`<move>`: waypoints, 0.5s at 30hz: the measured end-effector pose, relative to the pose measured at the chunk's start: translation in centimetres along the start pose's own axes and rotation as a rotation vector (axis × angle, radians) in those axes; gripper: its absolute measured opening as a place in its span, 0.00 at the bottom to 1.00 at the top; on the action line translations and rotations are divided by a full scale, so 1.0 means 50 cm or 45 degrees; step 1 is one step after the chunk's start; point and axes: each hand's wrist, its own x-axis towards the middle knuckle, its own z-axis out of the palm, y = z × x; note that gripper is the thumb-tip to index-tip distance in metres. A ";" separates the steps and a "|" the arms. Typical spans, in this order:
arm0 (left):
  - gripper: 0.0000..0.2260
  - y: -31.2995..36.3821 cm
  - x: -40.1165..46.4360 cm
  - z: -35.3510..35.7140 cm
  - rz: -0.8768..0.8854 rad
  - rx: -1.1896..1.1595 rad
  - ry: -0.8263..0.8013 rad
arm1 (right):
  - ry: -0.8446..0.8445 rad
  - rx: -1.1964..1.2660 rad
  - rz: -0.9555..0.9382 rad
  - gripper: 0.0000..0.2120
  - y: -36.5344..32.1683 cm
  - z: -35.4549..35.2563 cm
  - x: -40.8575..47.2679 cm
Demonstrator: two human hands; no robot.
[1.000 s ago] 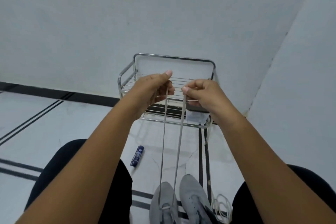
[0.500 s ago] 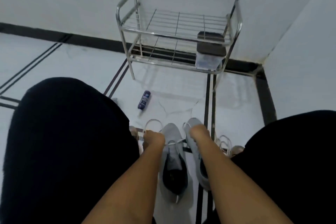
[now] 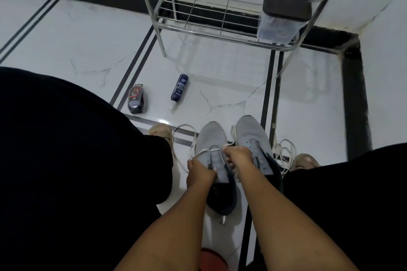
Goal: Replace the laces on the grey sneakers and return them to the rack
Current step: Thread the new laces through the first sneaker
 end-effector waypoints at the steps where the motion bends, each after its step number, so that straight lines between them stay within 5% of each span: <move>1: 0.30 0.000 0.000 0.001 -0.004 0.013 0.004 | -0.009 0.027 -0.016 0.12 0.003 0.007 0.008; 8: 0.30 -0.004 0.010 0.012 0.032 0.100 -0.003 | 0.044 0.060 -0.124 0.18 -0.008 0.034 0.020; 15: 0.31 0.002 0.021 0.012 -0.073 0.042 -0.026 | 0.184 -0.161 -0.279 0.09 0.006 0.030 0.037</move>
